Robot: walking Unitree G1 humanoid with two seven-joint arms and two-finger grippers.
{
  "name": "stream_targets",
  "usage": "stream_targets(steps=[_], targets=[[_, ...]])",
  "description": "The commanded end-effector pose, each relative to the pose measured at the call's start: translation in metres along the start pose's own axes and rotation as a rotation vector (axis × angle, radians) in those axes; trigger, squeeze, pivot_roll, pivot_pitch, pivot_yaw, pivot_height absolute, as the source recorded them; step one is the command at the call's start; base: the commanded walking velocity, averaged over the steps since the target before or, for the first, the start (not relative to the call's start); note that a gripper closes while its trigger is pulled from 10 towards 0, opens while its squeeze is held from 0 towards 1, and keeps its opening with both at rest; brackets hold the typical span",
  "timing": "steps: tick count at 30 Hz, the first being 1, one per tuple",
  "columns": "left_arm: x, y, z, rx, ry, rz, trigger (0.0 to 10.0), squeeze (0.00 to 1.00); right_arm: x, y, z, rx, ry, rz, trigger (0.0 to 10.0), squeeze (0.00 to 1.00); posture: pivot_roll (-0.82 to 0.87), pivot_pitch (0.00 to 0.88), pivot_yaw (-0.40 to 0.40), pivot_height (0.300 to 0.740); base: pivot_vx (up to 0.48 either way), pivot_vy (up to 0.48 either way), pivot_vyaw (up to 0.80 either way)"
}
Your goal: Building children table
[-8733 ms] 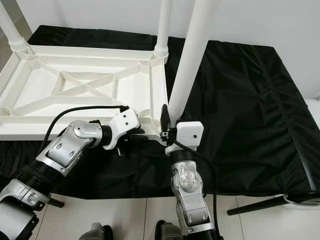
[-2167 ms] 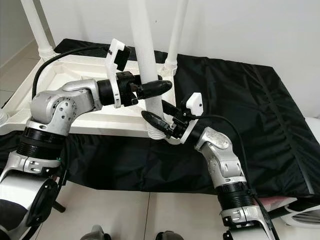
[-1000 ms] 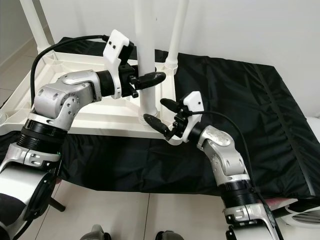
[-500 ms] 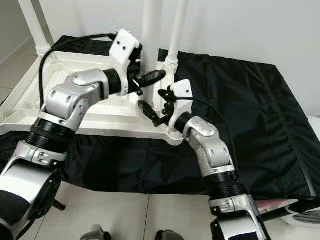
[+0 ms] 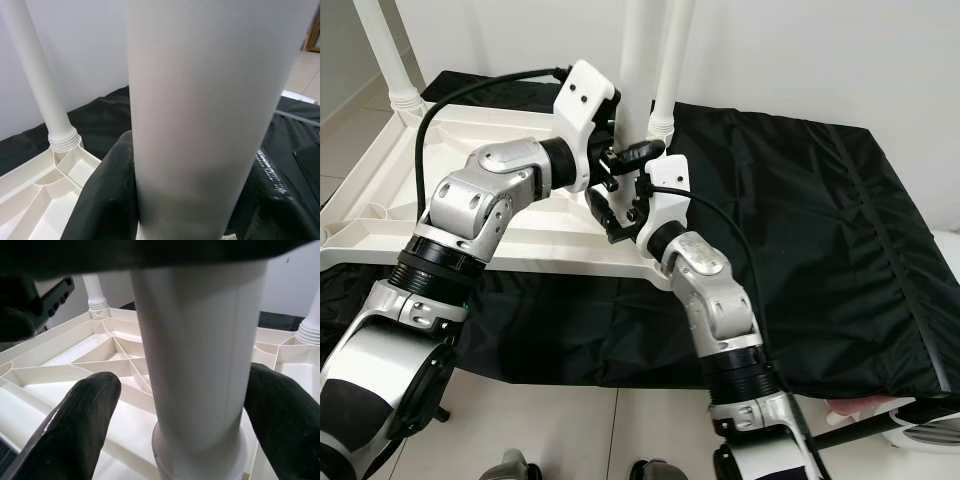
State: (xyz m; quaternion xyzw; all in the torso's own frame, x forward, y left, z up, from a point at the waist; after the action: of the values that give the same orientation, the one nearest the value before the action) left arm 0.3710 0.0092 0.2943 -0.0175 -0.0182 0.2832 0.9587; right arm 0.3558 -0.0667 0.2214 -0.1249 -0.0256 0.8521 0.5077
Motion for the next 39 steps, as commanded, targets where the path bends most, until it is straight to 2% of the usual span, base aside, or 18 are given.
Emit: stream_targets(steps=[1, 9, 15, 23, 32, 33, 34, 35, 36, 38, 39], targets=[[0.009, -0.002, 0.009, -0.051, -0.013, 0.128, 10.0, 0.00, -0.004, 0.000, 0.006, -0.015, 0.004, -0.043, 10.0, 0.00, -0.04, 0.033, -0.072, 0.740, 0.000, 0.000, 0.00], [0.008, -0.003, 0.012, -0.066, -0.019, 0.130, 10.0, 0.00, -0.009, -0.002, 0.006, -0.010, -0.011, -0.133, 10.0, 0.00, -0.04, 0.031, -0.072, 0.740, 0.000, 0.000, 0.00], [0.007, -0.003, 0.009, -0.061, -0.028, 0.134, 10.0, 0.00, -0.011, -0.005, 0.019, -0.041, -0.015, -0.184, 10.0, 0.00, -0.04, 0.032, -0.072, 0.740, 0.000, 0.000, 0.00], [0.006, -0.004, 0.007, -0.055, -0.032, 0.128, 10.0, 0.00, -0.011, -0.005, 0.028, -0.057, -0.015, -0.186, 10.0, 0.00, -0.04, 0.036, -0.073, 0.740, 0.000, 0.000, 0.00], [0.006, -0.005, 0.008, -0.057, -0.038, 0.124, 10.0, 0.00, -0.008, -0.005, 0.026, -0.042, -0.006, -0.171, 10.0, 0.00, -0.04, 0.038, -0.073, 0.740, 0.000, 0.000, 0.00], [0.005, -0.005, 0.009, -0.057, -0.039, 0.123, 10.0, 0.00, -0.007, -0.005, 0.025, -0.039, -0.004, -0.164, 7.3, 0.00, -0.04, 0.039, -0.074, 0.740, 0.000, 0.000, 0.00], [0.005, -0.005, 0.009, -0.057, -0.040, 0.123, 10.0, 0.00, -0.006, -0.005, 0.025, -0.038, -0.003, -0.158, 7.3, 0.00, -0.04, 0.039, -0.074, 0.740, 0.000, 0.000, 0.00], [0.005, -0.006, 0.009, -0.058, -0.040, 0.122, 10.0, 0.00, -0.006, -0.005, 0.025, -0.036, -0.002, -0.155, 3.9, 0.00, -0.04, 0.039, -0.074, 0.740, 0.000, 0.000, 0.00], [0.005, -0.006, 0.009, -0.058, -0.041, 0.121, 10.0, 0.00, -0.005, -0.005, 0.025, -0.035, -0.002, -0.151, 3.0, 0.00, -0.04, 0.040, -0.074, 0.740, 0.000, 0.000, 0.00], [0.005, -0.006, 0.009, -0.059, -0.042, 0.120, 10.0, 0.00, -0.005, -0.005, 0.025, -0.034, -0.002, -0.149, 3.0, 0.00, -0.04, 0.040, -0.074, 0.740, 0.000, 0.000, 0.00], [0.004, -0.006, 0.009, -0.059, -0.042, 0.120, 10.0, 0.00, -0.004, -0.005, 0.025, -0.033, -0.002, -0.148, 0.0, 0.00, -0.04, 0.040, -0.074, 0.740, 0.000, 0.000, 0.00]])
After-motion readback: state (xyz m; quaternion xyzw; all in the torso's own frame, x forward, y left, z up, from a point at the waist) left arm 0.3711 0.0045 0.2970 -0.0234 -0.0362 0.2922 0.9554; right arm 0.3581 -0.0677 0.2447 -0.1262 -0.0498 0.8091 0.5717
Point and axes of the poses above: a point about 5 cm out from each wrist's last joint towards the gripper, its own y axis pointing back from the gripper into the wrist, its own z axis along the axis of the wrist's last joint, x = y × z, the point moved 3 cm from there along -y, pointing out of the wrist towards the gripper, and after that the axes turned 12 degrees about y, right-handed, at the moved point
